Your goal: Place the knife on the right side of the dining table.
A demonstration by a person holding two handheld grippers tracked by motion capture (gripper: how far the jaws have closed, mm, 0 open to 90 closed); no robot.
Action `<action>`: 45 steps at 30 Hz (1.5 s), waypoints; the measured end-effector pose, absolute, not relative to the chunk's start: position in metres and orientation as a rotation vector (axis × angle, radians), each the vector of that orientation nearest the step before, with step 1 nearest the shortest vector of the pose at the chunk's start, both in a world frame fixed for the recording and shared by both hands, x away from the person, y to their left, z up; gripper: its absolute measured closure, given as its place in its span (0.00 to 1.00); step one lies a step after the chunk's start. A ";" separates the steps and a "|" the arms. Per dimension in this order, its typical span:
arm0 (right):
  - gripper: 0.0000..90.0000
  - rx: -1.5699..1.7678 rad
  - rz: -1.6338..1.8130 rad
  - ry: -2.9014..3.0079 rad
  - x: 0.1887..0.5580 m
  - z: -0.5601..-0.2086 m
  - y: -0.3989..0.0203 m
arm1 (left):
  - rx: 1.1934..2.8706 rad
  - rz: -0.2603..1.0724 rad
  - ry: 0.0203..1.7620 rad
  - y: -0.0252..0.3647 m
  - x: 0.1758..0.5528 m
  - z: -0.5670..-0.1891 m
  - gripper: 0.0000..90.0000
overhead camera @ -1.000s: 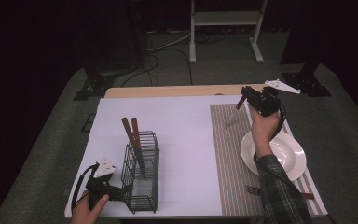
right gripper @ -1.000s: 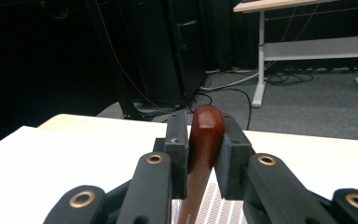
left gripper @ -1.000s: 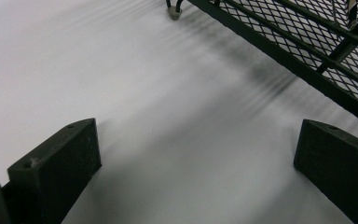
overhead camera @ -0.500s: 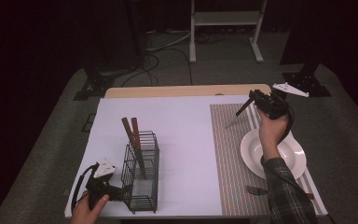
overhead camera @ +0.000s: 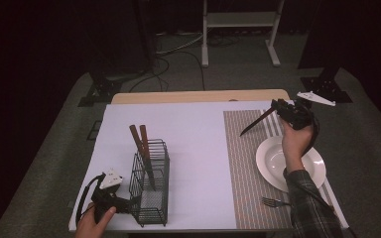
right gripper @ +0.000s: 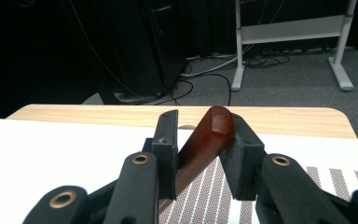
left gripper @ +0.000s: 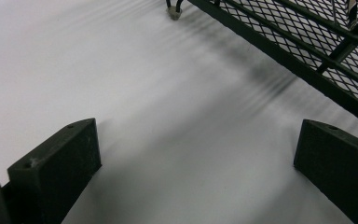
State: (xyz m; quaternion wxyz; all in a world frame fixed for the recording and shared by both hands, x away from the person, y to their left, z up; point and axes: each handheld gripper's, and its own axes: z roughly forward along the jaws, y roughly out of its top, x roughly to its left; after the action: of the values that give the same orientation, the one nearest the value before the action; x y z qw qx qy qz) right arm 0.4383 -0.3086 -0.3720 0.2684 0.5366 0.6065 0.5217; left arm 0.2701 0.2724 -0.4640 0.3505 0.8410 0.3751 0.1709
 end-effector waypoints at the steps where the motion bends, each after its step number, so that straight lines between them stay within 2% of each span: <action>1: 0.75 1.447 1.407 1.636 0.438 -0.372 -0.309 | 2.178 0.443 0.971 0.272 0.270 -0.464 0.00; 9: 0.72 1.485 1.399 1.631 0.438 -0.379 -0.319 | 2.178 0.442 0.972 0.272 0.270 -0.464 0.00; 16: 0.66 1.520 1.411 1.631 0.438 -0.385 -0.327 | 2.177 0.442 0.972 0.272 0.270 -0.464 0.00; 34: 0.64 1.608 1.398 1.634 0.437 -0.399 -0.345 | 2.178 0.443 0.972 0.272 0.270 -0.464 0.00; 45: 0.58 1.678 1.365 1.670 0.438 -0.409 -0.358 | 2.177 0.442 0.972 0.272 0.270 -0.464 0.00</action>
State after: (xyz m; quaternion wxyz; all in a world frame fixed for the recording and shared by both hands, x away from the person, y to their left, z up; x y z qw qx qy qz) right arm 0.4377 -0.3582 -0.4092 0.2031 0.6012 0.5984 0.4890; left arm 0.2701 0.2724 -0.4640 0.3508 0.8408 0.3752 0.1707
